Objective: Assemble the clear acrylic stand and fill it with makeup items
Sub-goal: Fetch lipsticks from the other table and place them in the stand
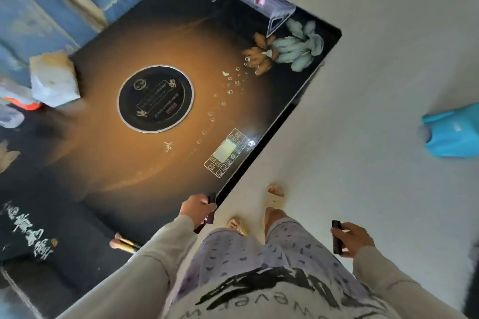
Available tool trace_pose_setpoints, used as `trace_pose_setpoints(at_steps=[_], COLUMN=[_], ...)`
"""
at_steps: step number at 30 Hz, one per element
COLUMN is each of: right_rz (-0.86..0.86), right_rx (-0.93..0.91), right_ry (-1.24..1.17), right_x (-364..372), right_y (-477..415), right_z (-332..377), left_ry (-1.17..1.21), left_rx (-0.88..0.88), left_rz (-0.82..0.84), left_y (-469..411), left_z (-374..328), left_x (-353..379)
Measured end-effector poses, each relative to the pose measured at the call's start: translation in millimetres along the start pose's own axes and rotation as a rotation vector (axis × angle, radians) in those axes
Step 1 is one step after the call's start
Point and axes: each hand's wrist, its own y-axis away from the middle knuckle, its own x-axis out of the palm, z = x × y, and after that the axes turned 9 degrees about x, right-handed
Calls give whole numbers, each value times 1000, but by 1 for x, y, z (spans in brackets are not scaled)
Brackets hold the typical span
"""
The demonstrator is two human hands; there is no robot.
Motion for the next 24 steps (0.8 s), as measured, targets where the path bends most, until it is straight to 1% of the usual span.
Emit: trace_pose_setpoints(at_steps=[4,8,14,24], right_rz=[-13,18,9,25], right_rx=[106,181,178,80], right_ry=[-141,-287,-344,-322], right_x=[-19,-43,-92,-191], right_y=[-7,-20,-54,-113], right_z=[-28,-32,-12,54], left_ry=[-132,-242,-366,-383], left_rx=[80,134,129,100], left_rz=[82,139,165,140], left_y=[-16,-26,-48,-91], left_z=[-45,-80,-126,-224], left_x=[13,33,63,110])
